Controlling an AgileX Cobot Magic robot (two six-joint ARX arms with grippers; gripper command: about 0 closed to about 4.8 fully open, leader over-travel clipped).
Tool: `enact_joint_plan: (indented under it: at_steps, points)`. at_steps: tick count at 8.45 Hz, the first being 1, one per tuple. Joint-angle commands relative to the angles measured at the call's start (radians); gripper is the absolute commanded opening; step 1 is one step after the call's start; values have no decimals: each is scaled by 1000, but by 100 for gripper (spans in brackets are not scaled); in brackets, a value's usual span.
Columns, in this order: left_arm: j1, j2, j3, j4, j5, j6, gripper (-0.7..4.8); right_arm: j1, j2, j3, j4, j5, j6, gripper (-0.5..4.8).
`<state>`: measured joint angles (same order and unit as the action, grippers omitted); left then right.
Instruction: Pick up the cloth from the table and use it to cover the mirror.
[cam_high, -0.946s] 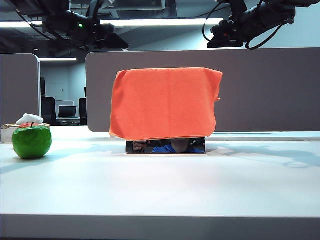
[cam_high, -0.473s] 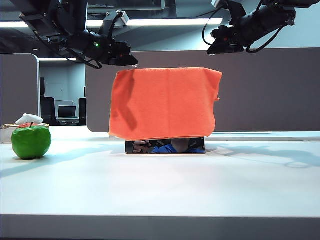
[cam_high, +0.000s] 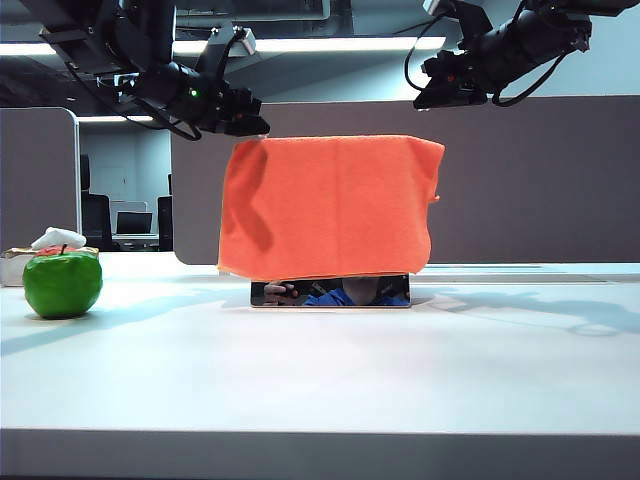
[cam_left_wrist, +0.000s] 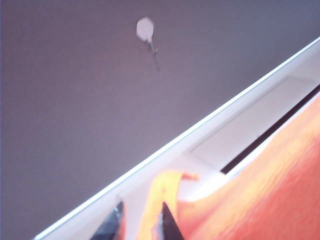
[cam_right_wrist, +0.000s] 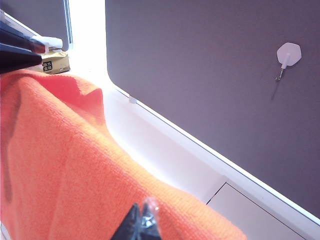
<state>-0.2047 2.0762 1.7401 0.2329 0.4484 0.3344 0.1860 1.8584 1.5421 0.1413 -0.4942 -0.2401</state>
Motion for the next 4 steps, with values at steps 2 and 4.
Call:
enact_joint_plan:
  at_steps: [2, 4]
  points:
    - [1, 7, 5, -62, -211, 36, 91, 7, -5, 5, 4, -5, 5, -1]
    - [1, 7, 5, -71, -301, 36, 91, 7, -5, 5, 4, -5, 5, -1]
